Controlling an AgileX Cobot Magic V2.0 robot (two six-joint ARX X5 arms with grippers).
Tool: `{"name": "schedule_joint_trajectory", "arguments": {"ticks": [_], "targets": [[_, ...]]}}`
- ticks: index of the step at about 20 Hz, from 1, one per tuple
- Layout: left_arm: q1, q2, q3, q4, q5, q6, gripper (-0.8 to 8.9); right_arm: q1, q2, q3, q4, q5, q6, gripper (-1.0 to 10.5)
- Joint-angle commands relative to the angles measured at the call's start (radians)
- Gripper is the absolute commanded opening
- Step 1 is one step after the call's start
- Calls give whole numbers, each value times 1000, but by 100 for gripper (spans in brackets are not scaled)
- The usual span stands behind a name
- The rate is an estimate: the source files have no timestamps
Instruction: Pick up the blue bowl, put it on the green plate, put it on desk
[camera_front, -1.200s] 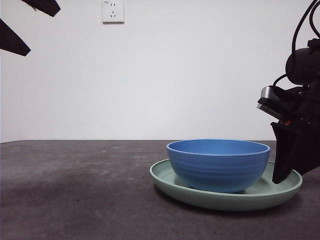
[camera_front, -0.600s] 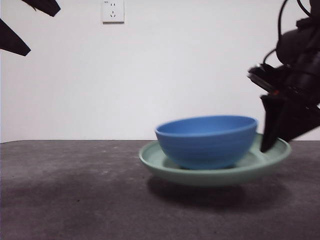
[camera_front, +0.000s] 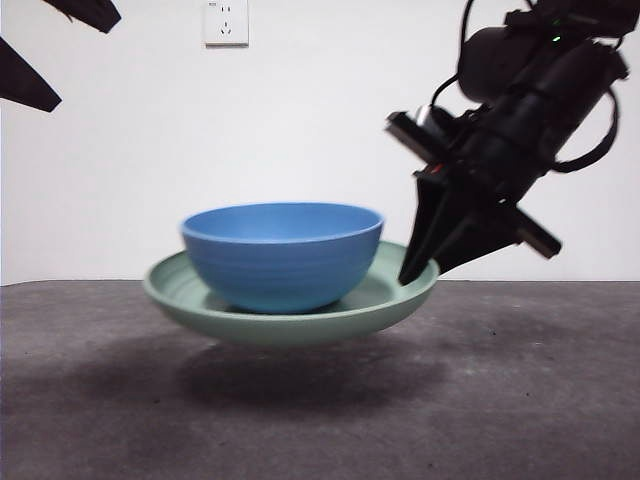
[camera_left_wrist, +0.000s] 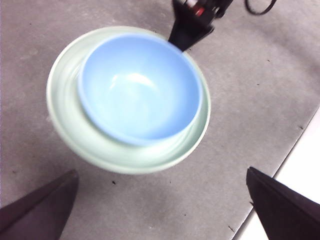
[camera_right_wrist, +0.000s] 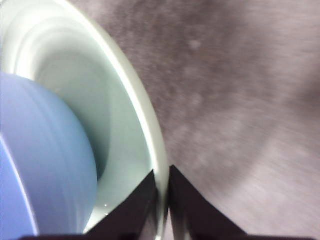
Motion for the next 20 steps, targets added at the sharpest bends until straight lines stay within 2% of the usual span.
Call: {"name": "schedule_joint_trajectory", "arguments": {"ticks": [1,5,18,20], "targets": [[-6,4,17,11,-2,-6,634,26,53,20,26,-5,44,7],[-6,4,17,11,-2,-5,634,35,92,20,30,56,43,7],[-6,4,17,13,-2,-6,634,36,104,20,14,56,55,10],[-6,4,17,12,-2,-6,634,36,104,20,18,72,53,107]]}}
